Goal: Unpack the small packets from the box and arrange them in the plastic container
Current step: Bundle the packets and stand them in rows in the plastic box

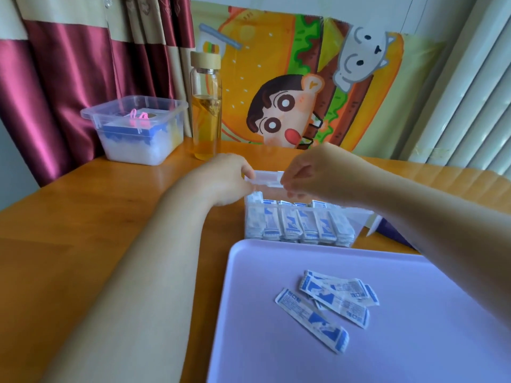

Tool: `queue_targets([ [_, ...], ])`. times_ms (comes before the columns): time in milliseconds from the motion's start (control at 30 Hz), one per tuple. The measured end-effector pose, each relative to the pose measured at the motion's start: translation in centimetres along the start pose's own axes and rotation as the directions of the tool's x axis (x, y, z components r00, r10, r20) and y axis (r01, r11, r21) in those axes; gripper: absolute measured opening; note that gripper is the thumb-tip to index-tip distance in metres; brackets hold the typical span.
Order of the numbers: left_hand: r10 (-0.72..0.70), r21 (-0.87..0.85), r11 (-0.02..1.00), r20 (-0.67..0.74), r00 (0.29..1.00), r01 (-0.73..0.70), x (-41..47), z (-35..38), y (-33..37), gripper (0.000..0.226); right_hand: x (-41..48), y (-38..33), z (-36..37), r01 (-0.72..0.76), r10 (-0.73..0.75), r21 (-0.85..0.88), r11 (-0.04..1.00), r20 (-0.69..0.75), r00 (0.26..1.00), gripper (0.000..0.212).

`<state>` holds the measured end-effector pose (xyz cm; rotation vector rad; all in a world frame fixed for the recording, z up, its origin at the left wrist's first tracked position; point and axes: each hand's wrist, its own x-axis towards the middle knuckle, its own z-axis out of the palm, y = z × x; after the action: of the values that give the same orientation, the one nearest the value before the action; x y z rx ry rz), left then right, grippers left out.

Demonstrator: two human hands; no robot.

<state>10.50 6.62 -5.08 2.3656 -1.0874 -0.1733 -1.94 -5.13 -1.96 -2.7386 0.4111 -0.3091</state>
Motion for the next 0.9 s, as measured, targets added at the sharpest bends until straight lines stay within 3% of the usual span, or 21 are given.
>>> queue_targets([
  [67,0.059,0.026,0.998,-0.105,0.993,-0.056,-0.5,-0.2,1.0,0.026,-3.5,0.0,-0.7,-0.013,0.026,-0.048,0.999,0.281,0.959,0.01],
  [100,0.124,0.025,0.992,-0.15,0.981,-0.121,-1.0,-0.3,2.0,0.024,-5.1,0.5,-0.6,-0.035,0.09,-0.132,0.991,0.435,0.896,0.013],
  [167,0.264,0.013,0.964,-0.104,0.959,-0.264,-1.8,-0.3,3.8,0.018,-6.6,2.0,0.6,-0.016,0.208,-0.325,0.946,0.567,0.797,0.036],
  [233,0.306,0.042,0.948,0.162,0.938,-0.316,-3.4,0.3,5.5,0.014,-7.4,3.3,1.8,-0.016,0.269,-0.424,0.905,0.545,0.794,0.058],
  [300,0.197,0.151,0.947,0.422,0.885,-0.282,-4.7,1.6,6.6,0.017,-7.6,4.1,2.2,-0.02,0.278,-0.436,0.9,0.535,0.798,0.065],
  [367,0.098,0.286,0.916,0.521,0.848,-0.281,-5.7,3.4,6.7,0.023,-7.6,4.4,2.3,-0.028,0.268,-0.41,0.912,0.542,0.797,0.063],
  [467,0.044,0.385,0.872,0.552,0.833,-0.301,-6.8,5.9,6.0,0.05,-7.2,4.4,2.6,-0.023,0.271,-0.413,0.911,0.555,0.787,0.057],
  [600,0.046,0.316,0.912,0.556,0.83,-0.262,-7.7,7.1,4.9,0.062,-6.9,5.1,3.0,-0.016,0.326,-0.476,0.879,0.577,0.749,0.061],
  [767,0.007,0.298,0.936,0.519,0.855,-0.189,-8.0,7.5,3.6,0.049,-8.7,5.7,2.4,-0.051,0.321,-0.439,0.897,0.568,0.757,0.057],
  [900,0.094,0.215,0.949,0.501,0.861,-0.229,-8.2,7.3,2.7,0.019,-10.1,5.7,2.5,-0.05,0.271,-0.406,0.912,0.509,0.817,0.05],
])
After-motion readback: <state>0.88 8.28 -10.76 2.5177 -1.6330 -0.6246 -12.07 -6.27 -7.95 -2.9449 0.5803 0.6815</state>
